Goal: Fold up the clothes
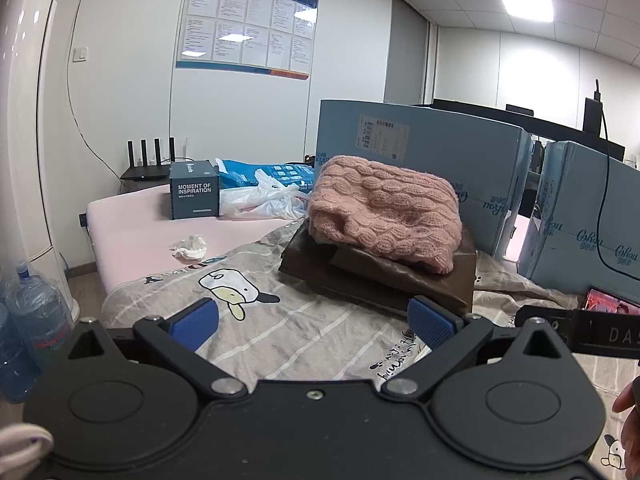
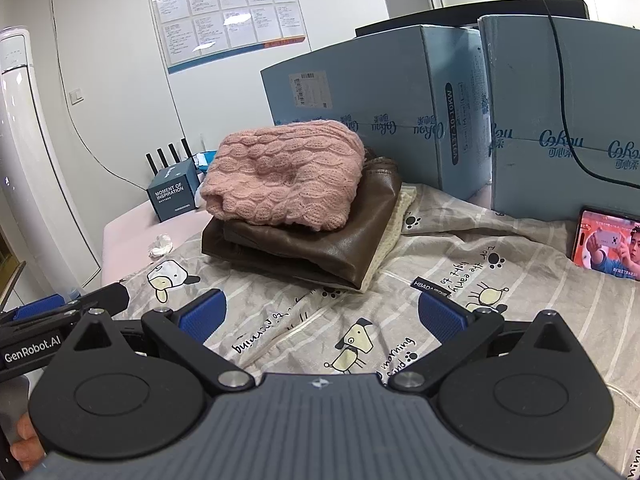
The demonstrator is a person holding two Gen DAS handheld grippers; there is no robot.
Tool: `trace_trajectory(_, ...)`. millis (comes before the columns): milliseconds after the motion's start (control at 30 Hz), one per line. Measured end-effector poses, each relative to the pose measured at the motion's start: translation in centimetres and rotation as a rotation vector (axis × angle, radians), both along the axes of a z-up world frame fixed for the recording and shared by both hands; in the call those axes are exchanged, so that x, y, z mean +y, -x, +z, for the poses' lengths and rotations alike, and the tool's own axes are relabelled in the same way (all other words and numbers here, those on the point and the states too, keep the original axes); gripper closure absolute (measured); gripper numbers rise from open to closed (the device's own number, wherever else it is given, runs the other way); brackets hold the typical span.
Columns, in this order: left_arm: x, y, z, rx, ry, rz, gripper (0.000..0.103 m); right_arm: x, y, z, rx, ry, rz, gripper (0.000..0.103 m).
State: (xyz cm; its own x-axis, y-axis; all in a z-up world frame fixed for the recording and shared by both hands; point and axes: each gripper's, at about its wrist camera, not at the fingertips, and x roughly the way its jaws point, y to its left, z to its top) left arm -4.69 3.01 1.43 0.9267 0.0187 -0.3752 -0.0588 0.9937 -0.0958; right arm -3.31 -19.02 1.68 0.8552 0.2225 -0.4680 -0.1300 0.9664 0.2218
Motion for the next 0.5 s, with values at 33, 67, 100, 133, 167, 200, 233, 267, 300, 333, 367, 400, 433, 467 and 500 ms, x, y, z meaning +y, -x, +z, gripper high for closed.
trace_trajectory(33,0.01,0.02,0.01,0.000,0.000,-0.001,0.000,-0.03,-0.02,-0.02,0.001,0.000,0.000,0.000)
trace_trajectory(67,0.01,0.05,0.00,0.000,-0.001,-0.002,0.000,-0.03,-0.03,-0.03,0.002,0.000,-0.001,0.000)
trace_trajectory(100,0.01,0.06,0.02,0.000,-0.001,-0.002,0.000,-0.04,-0.03,-0.03,0.002,0.000,-0.002,0.000)
trace_trajectory(133,0.01,0.06,0.03,-0.001,-0.001,-0.001,0.000,-0.05,-0.03,-0.03,0.002,0.000,-0.002,0.000)
trace_trajectory(167,-0.01,0.03,0.03,0.000,0.000,-0.001,0.000,-0.07,-0.03,-0.03,0.002,0.000,-0.002,0.000)
trace_trajectory(200,-0.04,0.00,0.04,0.001,0.001,0.000,0.000,-0.08,-0.03,-0.03,0.002,0.000,-0.001,0.000)
trace_trajectory(233,-0.06,-0.02,0.04,0.002,0.000,-0.001,0.000,-0.10,-0.04,-0.04,0.002,-0.001,-0.001,0.000)
trace_trajectory(267,-0.09,-0.05,0.03,0.003,-0.001,-0.003,0.000,-0.11,-0.05,-0.05,0.003,-0.001,-0.001,0.000)
trace_trajectory(300,-0.14,-0.06,0.03,0.003,-0.002,-0.005,0.000,-0.13,-0.06,-0.06,0.004,-0.001,0.000,0.000)
trace_trajectory(333,-0.20,-0.05,0.02,0.003,-0.003,-0.007,0.000,-0.14,-0.06,-0.07,0.005,-0.001,0.000,0.000)
trace_trajectory(367,-0.24,-0.04,0.01,0.003,-0.003,-0.007,0.000,-0.14,-0.06,-0.07,0.005,-0.001,-0.001,0.000)
trace_trajectory(400,-0.27,-0.04,0.02,0.002,-0.002,-0.008,0.000,-0.15,-0.06,-0.08,0.005,-0.001,-0.001,0.000)
trace_trajectory(433,-0.27,-0.05,0.03,0.002,-0.002,-0.009,0.000,-0.17,-0.06,-0.08,0.005,-0.002,-0.002,0.000)
trace_trajectory(467,-0.26,-0.06,0.04,0.002,-0.003,-0.009,0.000,-0.17,-0.06,-0.09,0.006,-0.002,-0.002,0.000)
trace_trajectory(500,-0.25,-0.07,0.06,0.002,-0.002,-0.009,0.000,-0.17,-0.07,-0.09,0.006,-0.002,-0.002,0.000)
